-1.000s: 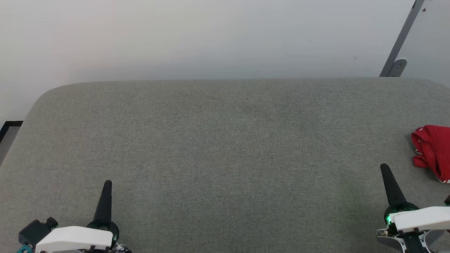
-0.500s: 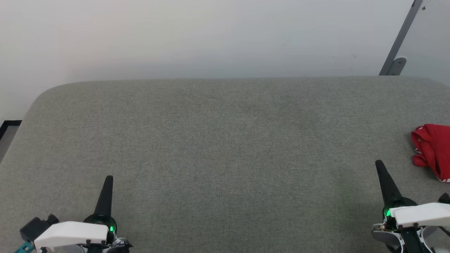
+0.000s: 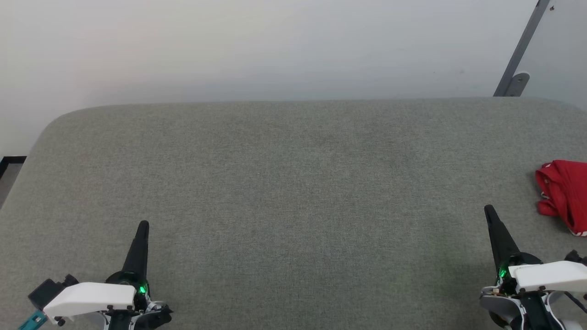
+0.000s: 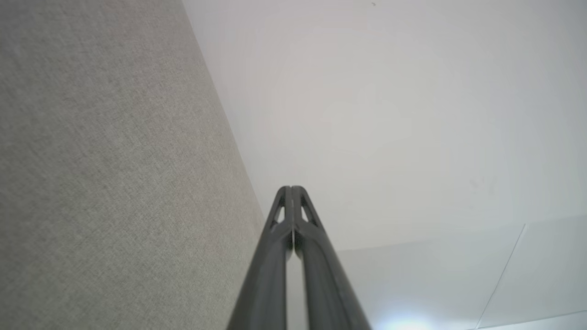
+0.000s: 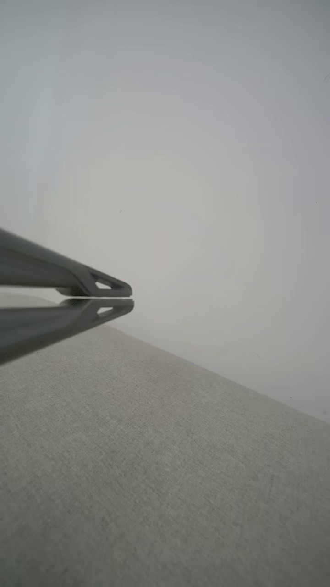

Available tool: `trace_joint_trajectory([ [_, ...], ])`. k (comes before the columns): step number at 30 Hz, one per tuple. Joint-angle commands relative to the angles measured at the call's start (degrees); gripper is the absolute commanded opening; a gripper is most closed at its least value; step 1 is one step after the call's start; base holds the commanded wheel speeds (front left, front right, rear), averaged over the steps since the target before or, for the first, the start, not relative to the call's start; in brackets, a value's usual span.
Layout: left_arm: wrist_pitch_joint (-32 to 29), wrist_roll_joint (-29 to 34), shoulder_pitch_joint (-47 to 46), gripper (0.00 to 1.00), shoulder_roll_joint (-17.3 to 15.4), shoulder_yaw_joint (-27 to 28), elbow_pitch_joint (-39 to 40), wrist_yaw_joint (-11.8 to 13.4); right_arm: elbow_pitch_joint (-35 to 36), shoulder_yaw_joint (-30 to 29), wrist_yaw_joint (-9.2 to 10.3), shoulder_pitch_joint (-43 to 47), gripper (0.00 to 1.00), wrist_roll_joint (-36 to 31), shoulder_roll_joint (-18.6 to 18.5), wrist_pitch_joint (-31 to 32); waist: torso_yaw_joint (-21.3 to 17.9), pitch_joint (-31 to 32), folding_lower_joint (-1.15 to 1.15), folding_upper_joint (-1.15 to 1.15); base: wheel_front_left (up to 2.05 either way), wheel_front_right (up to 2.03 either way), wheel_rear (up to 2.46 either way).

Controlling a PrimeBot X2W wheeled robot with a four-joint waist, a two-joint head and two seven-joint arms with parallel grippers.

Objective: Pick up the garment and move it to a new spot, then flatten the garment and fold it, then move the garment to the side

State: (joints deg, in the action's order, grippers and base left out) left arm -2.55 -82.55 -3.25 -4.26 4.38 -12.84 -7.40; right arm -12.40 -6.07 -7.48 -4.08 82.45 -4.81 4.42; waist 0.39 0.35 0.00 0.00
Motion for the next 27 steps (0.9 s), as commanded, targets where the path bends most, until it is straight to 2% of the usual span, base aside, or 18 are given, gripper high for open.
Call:
trace_joint_trajectory([
  [1,-0.4,-1.0,-1.0,0.00,-0.2,0.3,-0.1,-0.1,0.0,-0.3,-0.02,-0.7,0.00,1.0,0.2,0.3,0.0,0.0,0.00,0.00,0.00,0.00,0.00],
  [27,-3.3,-10.4,-3.3,0.00,0.7,1.3,-1.2,-0.2,-1.8,-0.6,-0.02,-2.5,0.00,9.8,2.1,2.3,-0.4,-0.5,0.00,0.00,0.00,0.00,0.00],
])
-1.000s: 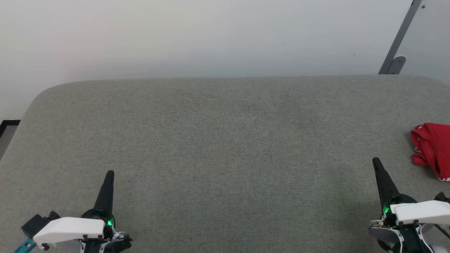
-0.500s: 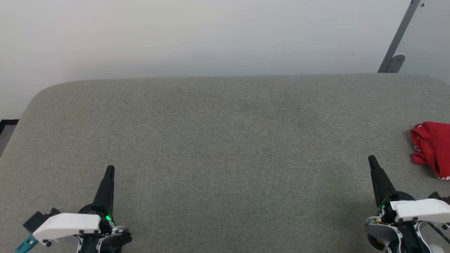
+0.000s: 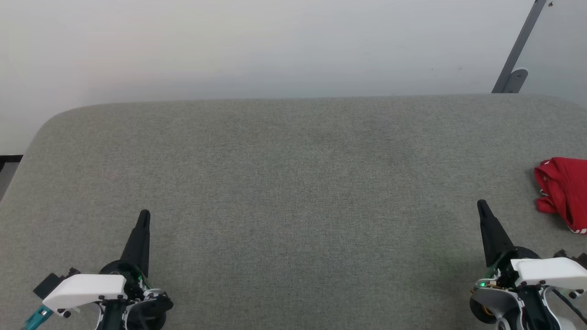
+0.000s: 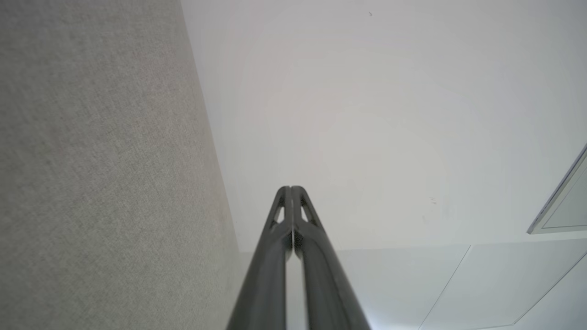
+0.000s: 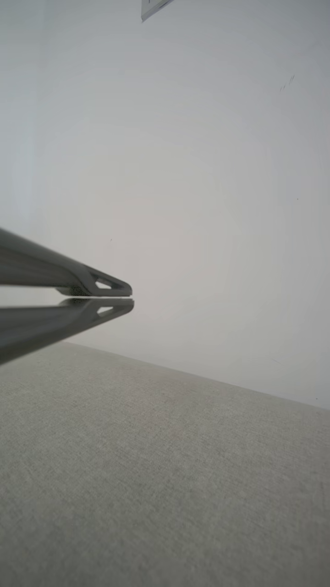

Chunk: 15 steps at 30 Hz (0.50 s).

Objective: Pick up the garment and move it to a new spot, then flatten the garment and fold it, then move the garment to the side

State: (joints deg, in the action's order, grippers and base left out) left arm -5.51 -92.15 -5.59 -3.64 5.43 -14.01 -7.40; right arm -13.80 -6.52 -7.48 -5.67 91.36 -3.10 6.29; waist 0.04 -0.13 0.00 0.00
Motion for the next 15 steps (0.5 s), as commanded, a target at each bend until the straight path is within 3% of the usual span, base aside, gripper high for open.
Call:
trace_joint_trajectory([
  [1,-0.5,-1.2,-1.0,0.00,0.1,0.3,-0.1,-0.2,-0.4,-0.1,-0.02,-1.0,0.00,1.2,0.4,0.5,0.0,0.0,0.00,0.00,0.00,0.00,0.00],
  [15,-0.6,-0.9,-1.0,0.00,0.3,0.4,-0.1,-0.2,-0.3,-0.1,-0.02,-0.7,0.00,1.1,0.4,0.4,0.0,0.0,0.00,0.00,0.00,0.00,0.00],
])
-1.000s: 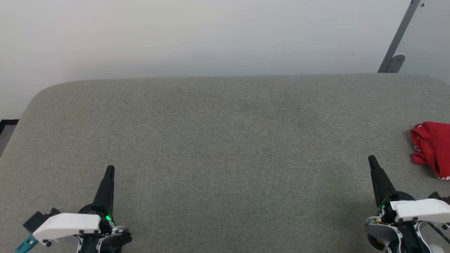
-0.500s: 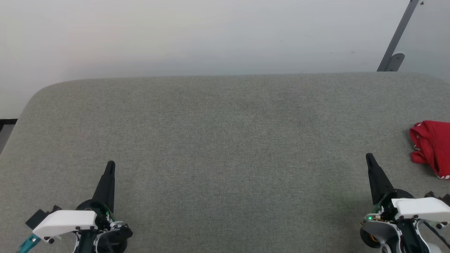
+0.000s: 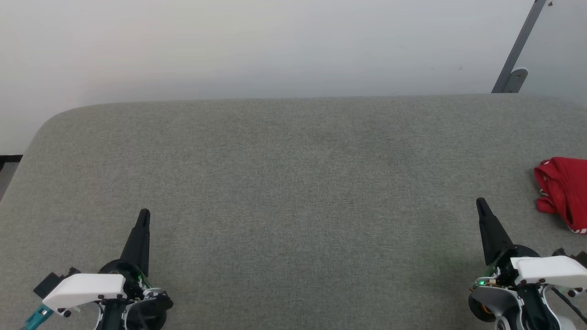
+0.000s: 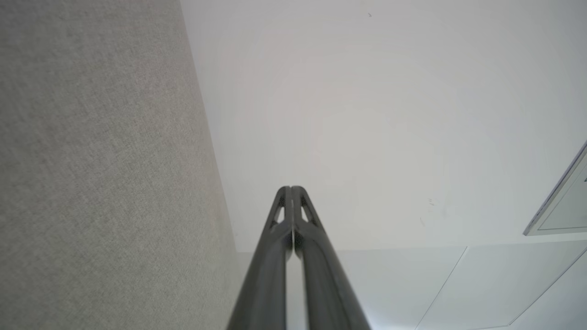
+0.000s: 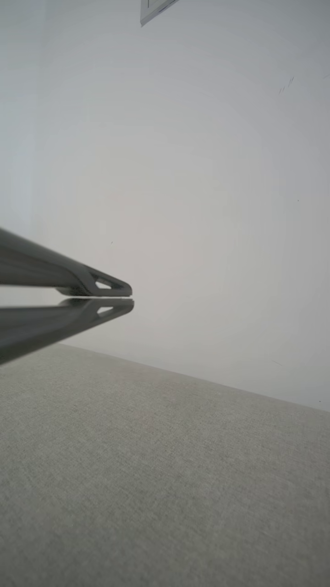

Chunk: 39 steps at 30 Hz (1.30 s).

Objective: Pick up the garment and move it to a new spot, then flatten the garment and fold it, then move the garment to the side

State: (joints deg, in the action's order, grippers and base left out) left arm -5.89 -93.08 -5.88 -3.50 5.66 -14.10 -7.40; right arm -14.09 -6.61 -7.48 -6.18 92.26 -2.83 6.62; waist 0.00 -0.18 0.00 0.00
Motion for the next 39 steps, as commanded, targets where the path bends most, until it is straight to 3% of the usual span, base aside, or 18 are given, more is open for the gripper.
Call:
trace_joint_trajectory([
  [1,-0.2,0.1,-0.7,0.00,0.1,0.2,0.0,-0.2,0.0,0.0,-0.02,-0.2,0.00,0.2,0.1,0.0,0.0,0.0,0.00,0.00,0.00,0.00,0.00],
  [39,-0.5,0.4,-0.7,0.00,0.4,0.6,0.0,-0.2,0.0,0.0,-0.02,-0.2,0.00,0.2,0.1,0.0,0.0,0.0,0.00,0.00,0.00,0.00,0.00],
])
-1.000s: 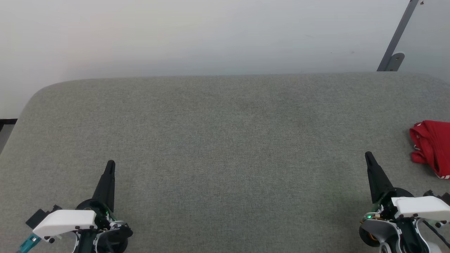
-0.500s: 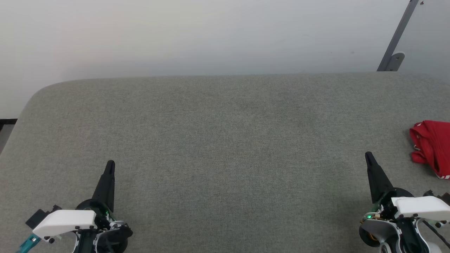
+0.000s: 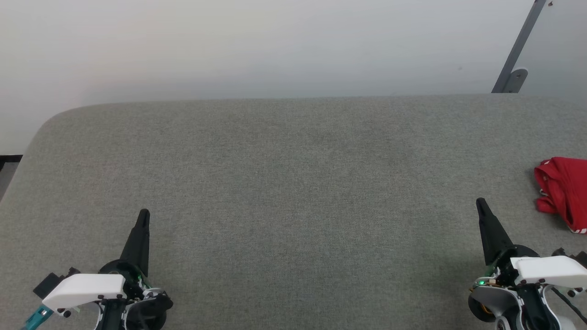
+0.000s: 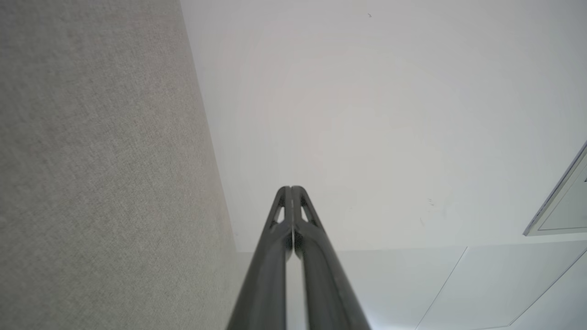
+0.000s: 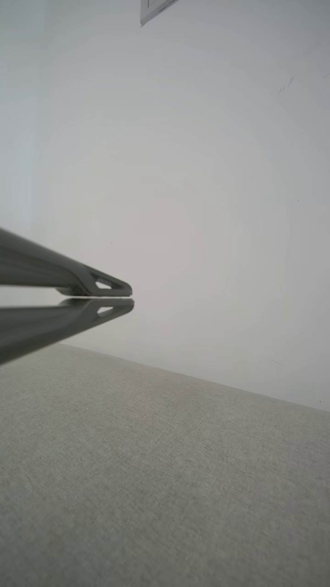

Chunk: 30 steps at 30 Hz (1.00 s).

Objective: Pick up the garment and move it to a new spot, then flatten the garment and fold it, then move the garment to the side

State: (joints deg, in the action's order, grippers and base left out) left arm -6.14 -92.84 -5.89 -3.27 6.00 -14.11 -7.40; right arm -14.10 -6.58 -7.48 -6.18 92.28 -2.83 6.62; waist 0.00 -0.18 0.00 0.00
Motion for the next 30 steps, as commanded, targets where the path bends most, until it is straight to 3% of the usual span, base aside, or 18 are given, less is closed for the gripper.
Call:
trace_joint_trajectory([
  [1,-0.3,0.1,-0.7,0.00,0.2,0.2,0.0,-0.2,0.0,0.0,-0.02,-0.2,0.00,0.2,0.1,0.0,0.0,0.0,0.00,0.00,0.00,0.00,0.00],
  [30,-0.4,0.3,-0.7,0.00,0.2,0.4,0.0,-0.2,0.0,0.0,-0.02,-0.2,0.00,0.2,0.1,0.0,0.0,0.0,0.00,0.00,0.00,0.00,0.00],
])
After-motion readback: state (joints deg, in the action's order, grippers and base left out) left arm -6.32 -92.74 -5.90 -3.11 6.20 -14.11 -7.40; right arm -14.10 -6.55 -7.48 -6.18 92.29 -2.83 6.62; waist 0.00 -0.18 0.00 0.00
